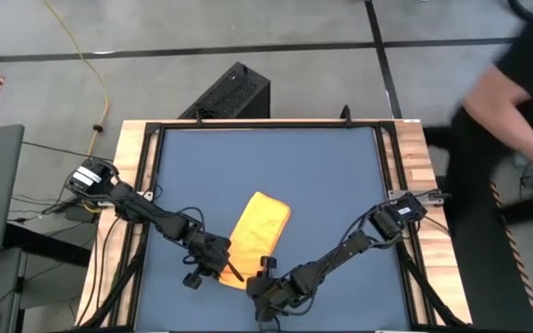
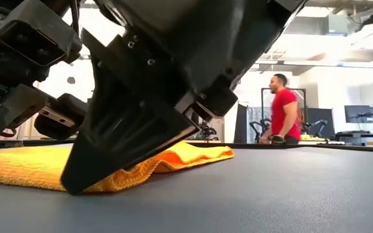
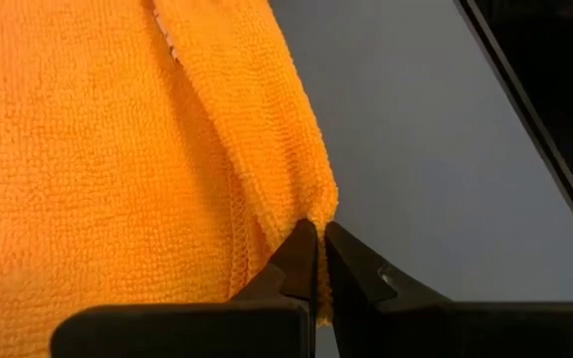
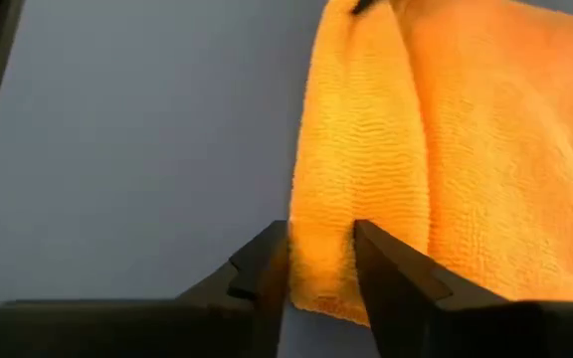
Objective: Roll towel
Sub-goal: Roll the orange microfiber towel
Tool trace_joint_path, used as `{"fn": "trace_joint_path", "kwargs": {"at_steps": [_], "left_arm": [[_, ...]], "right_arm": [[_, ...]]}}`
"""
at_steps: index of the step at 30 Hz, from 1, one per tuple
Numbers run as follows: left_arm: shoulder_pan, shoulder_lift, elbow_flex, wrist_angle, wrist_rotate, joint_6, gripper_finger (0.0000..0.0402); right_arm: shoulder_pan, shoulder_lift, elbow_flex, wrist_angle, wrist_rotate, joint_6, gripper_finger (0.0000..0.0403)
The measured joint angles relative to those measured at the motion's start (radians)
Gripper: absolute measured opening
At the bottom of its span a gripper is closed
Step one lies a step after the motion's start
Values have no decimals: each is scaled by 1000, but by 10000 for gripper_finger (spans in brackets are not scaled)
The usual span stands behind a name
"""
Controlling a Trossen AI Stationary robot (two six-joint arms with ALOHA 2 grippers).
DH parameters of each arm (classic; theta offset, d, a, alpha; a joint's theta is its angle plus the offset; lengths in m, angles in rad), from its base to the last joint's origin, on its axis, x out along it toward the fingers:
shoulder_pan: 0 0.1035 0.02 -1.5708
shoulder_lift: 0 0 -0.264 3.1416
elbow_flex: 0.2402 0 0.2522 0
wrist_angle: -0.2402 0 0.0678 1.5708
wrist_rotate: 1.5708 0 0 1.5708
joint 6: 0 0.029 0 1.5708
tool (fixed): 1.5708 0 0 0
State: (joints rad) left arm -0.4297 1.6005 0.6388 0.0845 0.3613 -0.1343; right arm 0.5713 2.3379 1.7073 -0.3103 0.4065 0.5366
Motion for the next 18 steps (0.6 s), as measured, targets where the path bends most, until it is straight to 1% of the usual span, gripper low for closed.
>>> {"fn": "trace_joint_path", "kwargs": {"at_steps": [3, 6, 8, 9, 12, 15, 18], "left_arm": [[0, 0, 0, 0, 0, 12, 0], [0, 0, 0, 0, 0, 18, 0], [0, 0, 0, 0, 2, 18, 0], [0, 0, 0, 0, 5, 18, 0], [0, 0, 0, 0, 23, 18, 0], [0, 0, 0, 1, 25, 18, 0], [1, 0, 0, 0, 26, 18, 0]], "right_arm": [[3, 0, 1, -27, 4, 83, 104], [5, 0, 0, -30, 6, 168, 57], [5, 0, 1, -17, -14, 216, 26], [6, -1, 0, -1, -26, 235, 18], [13, -5, -3, 73, -71, 289, 19], [29, -10, -4, 109, -83, 362, 23], [42, -11, -4, 127, -83, 451, 17]]}}
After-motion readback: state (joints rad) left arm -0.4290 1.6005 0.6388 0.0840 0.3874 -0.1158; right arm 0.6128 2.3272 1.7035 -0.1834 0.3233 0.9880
